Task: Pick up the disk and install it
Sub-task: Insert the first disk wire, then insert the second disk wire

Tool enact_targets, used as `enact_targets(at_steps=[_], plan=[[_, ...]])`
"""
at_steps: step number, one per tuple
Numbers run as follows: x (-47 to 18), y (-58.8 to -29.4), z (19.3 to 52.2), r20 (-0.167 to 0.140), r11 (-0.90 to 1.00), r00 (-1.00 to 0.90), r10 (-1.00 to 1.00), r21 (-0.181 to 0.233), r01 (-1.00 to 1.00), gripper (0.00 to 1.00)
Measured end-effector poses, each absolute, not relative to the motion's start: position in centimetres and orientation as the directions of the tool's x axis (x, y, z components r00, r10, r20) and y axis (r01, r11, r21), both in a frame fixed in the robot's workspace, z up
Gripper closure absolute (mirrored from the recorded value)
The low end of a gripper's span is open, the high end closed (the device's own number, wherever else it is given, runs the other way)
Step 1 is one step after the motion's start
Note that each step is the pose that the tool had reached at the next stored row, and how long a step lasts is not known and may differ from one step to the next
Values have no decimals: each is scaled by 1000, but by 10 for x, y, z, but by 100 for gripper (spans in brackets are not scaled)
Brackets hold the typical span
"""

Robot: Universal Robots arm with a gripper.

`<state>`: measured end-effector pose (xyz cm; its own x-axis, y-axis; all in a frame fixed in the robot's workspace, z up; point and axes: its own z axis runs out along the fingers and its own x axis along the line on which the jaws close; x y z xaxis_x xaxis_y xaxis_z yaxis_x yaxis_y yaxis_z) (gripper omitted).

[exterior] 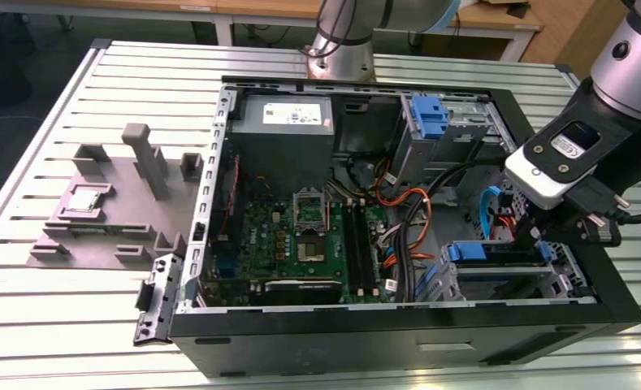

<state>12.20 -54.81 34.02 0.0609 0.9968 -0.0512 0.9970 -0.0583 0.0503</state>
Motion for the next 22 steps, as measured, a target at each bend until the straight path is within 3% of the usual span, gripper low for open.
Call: enact_targets(at_steps=[2,22], plan=[[122,-548,340,-51,-58,61,997,50,997,89],[119,-548,341,-52,-58,60,997,46,997,90]])
